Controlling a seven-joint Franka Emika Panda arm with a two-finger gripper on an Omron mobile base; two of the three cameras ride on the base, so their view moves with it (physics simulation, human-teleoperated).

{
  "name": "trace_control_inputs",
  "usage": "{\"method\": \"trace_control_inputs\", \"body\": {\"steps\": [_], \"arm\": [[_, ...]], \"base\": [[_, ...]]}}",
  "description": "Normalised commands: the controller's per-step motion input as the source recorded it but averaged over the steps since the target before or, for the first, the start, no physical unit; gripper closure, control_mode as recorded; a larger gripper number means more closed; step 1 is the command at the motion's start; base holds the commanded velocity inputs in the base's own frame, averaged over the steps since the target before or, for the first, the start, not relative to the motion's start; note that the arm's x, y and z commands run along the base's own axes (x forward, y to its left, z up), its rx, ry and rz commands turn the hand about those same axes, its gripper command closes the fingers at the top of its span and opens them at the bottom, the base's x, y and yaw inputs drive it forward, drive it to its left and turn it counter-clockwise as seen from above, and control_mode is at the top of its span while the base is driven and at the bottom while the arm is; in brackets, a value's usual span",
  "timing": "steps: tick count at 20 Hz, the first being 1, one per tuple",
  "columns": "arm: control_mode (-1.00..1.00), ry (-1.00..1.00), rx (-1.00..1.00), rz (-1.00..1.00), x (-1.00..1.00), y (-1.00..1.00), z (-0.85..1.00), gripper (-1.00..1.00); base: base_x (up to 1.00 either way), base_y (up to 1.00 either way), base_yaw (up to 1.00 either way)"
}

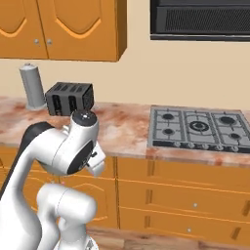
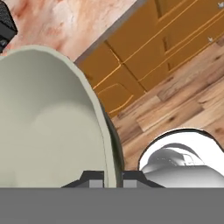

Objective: Pick the cup and bowl from the counter and place them on the counter next to the sink.

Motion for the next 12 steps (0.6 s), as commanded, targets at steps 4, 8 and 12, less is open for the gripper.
{"method": "trace_control_inputs", "body": {"steps": [4,8,12], "arm": [[1.00,0.00,0.00,0.00,0.00,0.00,0.00,1.00],[1.00,0.00,0.00,0.00,0.00,0.00,0.00,1.00],[1.00,0.00,0.00,0.00,0.00,0.00,0.00,1.00]], "base": [[-0.35,0.39,0.74],[-0.30,0.22,0.78],[-0.36,0.23,0.77]]}}
